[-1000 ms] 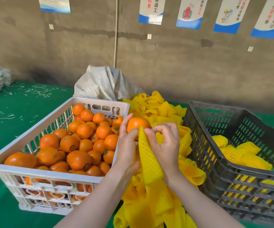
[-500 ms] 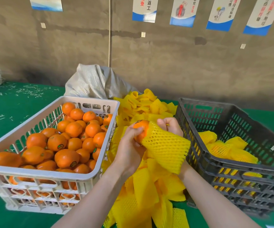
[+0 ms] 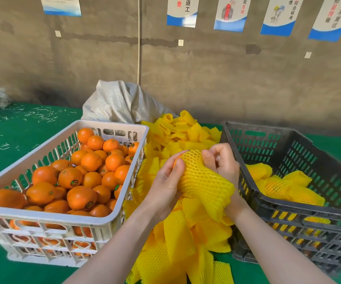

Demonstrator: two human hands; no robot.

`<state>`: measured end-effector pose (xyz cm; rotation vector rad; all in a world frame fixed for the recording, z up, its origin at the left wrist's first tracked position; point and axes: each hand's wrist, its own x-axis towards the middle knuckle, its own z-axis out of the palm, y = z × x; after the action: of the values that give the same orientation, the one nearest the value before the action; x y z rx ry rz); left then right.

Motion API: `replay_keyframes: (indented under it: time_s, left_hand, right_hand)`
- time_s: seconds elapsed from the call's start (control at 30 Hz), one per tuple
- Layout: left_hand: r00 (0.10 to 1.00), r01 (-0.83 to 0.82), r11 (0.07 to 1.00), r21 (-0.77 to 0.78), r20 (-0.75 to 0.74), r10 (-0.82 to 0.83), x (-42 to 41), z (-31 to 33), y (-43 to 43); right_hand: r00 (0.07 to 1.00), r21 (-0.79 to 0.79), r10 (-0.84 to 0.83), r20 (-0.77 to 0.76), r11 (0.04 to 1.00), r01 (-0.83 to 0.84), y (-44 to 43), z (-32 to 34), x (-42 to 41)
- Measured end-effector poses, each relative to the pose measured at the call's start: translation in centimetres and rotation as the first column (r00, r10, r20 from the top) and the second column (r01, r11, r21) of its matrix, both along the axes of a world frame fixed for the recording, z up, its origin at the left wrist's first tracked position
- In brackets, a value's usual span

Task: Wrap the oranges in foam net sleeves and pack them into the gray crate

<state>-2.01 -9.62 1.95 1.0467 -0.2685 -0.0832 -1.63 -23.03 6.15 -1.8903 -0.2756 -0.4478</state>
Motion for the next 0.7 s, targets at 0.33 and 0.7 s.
replay_keyframes:
  time_s: [0.33, 0.7]
  left_hand:
    - [0.930, 0.019, 0.987, -0.160, -0.360, -0.076, 1.3, 0.5, -0.4]
    - [0.958, 0.086, 0.996, 0.006, -0.274, -0.081, 0.8, 0.9, -0.4]
  right_hand:
    - [0.996, 0.195, 0.069, 0.053, 0.978, -0.078, 0.4, -0.4, 2.2]
    - [0.959, 0.141, -0.097, 0.267, 0.988, 0.061, 0.1, -1.0, 2.7]
